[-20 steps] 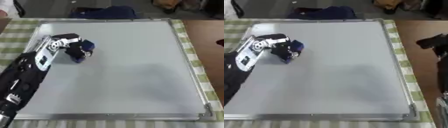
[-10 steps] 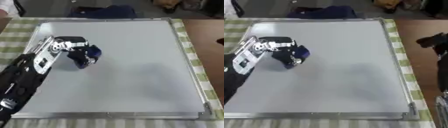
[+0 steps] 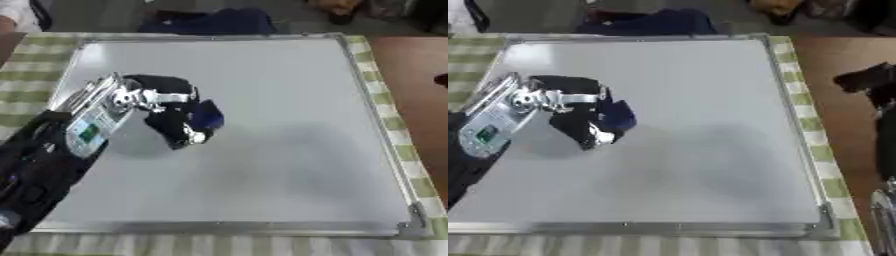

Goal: Wipe the whiteboard clean with a brush.

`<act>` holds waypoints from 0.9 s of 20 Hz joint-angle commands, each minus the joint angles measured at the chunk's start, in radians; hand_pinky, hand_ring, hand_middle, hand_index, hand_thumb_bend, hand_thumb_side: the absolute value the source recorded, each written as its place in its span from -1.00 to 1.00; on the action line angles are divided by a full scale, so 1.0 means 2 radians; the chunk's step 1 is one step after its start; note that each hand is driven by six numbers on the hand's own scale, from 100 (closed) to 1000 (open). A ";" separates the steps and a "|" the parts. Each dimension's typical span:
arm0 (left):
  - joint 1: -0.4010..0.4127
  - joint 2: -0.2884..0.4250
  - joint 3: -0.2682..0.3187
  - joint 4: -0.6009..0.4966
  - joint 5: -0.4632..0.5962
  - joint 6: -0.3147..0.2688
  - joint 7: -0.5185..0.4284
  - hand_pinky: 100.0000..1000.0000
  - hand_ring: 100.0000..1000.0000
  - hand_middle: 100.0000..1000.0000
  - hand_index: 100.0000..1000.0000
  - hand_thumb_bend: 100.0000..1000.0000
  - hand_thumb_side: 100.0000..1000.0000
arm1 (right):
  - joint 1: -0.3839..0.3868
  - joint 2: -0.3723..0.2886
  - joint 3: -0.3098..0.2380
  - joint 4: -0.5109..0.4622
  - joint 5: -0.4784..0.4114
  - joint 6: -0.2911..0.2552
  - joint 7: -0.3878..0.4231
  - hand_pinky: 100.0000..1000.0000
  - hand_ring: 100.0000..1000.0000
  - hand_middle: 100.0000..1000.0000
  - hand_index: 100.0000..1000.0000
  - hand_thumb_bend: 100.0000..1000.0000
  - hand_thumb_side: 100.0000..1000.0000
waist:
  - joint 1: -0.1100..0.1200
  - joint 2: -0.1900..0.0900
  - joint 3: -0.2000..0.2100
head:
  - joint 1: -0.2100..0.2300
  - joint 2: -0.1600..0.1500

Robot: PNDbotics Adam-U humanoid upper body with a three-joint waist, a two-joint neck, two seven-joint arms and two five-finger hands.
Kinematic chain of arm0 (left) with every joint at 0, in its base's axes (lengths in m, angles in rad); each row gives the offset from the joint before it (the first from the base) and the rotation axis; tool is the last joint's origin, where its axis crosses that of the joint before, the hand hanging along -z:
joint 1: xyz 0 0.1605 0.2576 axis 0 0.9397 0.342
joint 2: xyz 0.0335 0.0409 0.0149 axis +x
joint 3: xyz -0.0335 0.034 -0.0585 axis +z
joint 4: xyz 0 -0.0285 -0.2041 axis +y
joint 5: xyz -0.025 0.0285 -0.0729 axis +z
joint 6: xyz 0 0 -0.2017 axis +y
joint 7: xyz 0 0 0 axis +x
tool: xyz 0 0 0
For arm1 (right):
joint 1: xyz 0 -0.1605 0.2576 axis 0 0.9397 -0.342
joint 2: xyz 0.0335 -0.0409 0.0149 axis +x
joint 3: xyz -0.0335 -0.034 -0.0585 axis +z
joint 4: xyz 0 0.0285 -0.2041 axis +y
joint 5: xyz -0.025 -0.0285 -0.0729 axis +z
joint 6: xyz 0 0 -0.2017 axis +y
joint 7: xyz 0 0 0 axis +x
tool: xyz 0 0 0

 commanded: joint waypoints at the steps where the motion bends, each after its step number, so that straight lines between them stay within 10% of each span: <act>1: -0.004 0.016 -0.007 -0.029 0.011 0.004 -0.007 -0.46 -0.08 -0.58 -0.83 -1.00 0.14 | -0.005 -0.011 0.000 -0.010 -0.003 0.000 -0.002 0.39 0.17 -0.18 -0.12 -1.00 0.94 | 0.000 -0.013 0.000 | 0.001 0.003; 11: 0.000 0.030 -0.042 -0.090 0.037 -0.008 -0.048 -0.44 -0.06 -0.57 -0.86 -1.00 0.11 | -0.005 -0.012 0.002 -0.010 -0.004 0.000 -0.001 0.39 0.17 -0.18 -0.12 -1.00 0.94 | 0.000 -0.014 0.001 | 0.001 0.004; 18: 0.008 0.035 -0.038 -0.066 -0.002 -0.103 -0.009 -0.43 -0.05 -0.57 -0.92 -1.00 0.10 | -0.005 -0.011 0.002 -0.010 -0.004 0.000 -0.001 0.39 0.17 -0.18 -0.12 -1.00 0.94 | 0.000 -0.014 0.001 | 0.002 0.002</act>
